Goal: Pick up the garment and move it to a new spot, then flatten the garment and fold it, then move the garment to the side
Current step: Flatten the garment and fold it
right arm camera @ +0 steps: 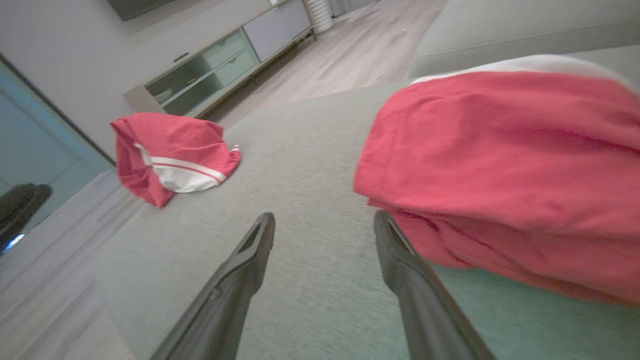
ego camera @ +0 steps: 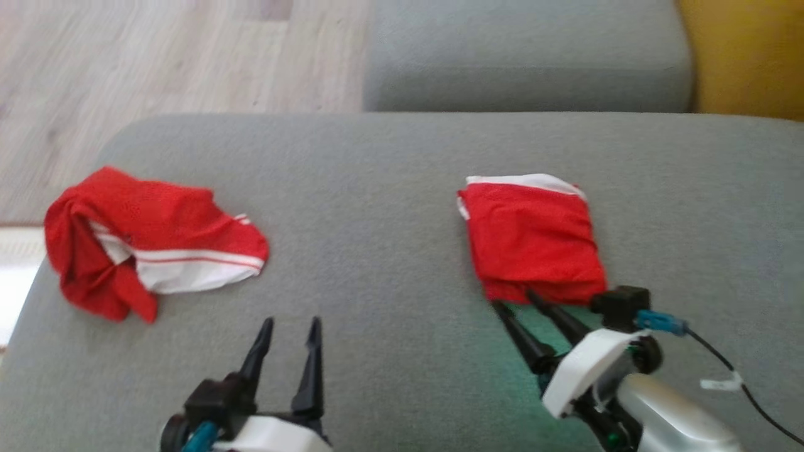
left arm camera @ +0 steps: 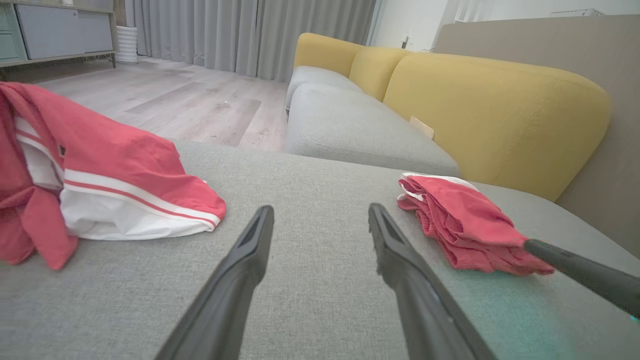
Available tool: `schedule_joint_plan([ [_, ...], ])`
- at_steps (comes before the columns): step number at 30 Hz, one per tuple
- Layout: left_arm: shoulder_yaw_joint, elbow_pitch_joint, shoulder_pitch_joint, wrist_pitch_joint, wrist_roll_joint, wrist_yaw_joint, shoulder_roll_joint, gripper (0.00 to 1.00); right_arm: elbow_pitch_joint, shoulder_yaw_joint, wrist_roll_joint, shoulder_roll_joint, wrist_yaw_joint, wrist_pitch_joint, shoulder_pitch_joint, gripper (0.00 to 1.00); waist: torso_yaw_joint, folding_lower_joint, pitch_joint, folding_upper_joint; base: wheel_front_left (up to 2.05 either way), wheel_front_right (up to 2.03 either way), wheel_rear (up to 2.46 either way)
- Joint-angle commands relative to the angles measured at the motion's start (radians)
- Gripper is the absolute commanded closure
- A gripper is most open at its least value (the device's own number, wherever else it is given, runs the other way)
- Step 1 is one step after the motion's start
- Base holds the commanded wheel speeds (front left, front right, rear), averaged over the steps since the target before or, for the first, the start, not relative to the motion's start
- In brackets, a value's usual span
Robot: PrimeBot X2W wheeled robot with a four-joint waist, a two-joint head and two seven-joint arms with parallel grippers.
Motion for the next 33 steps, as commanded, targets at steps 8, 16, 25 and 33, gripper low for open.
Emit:
schedule_joint_plan([
  [8,0.161,-0.109,0.060,-0.012,0.027,0.009,-0.002,0.00,0.031,-0.231,-0.236,0.034,-0.001,-0.070,0.007,0.00,-0.101,0.0000,-0.068,0.0000,0.00,0.00,0.00],
  [16,0.241,-0.137,0.134,-0.012,0.050,0.000,-0.002,0.00,-0.158,-0.522,-0.473,0.098,-0.001,-0.071,0.197,0.00,-0.134,0.0000,-0.109,0.0000,0.00,0.00,0.00],
  [25,0.257,-0.164,0.168,-0.012,0.081,-0.030,-0.002,0.00,-0.272,-0.623,-0.643,0.128,-0.001,-0.071,0.358,0.00,-0.128,0.0000,-0.140,0.0000,0.00,0.00,0.00],
  [33,0.259,-0.160,0.203,-0.012,0.130,-0.059,-0.002,0.00,-0.279,-0.658,-0.710,0.162,-0.001,-0.071,0.423,0.00,-0.125,0.0000,-0.152,0.0000,0.00,0.00,0.00],
])
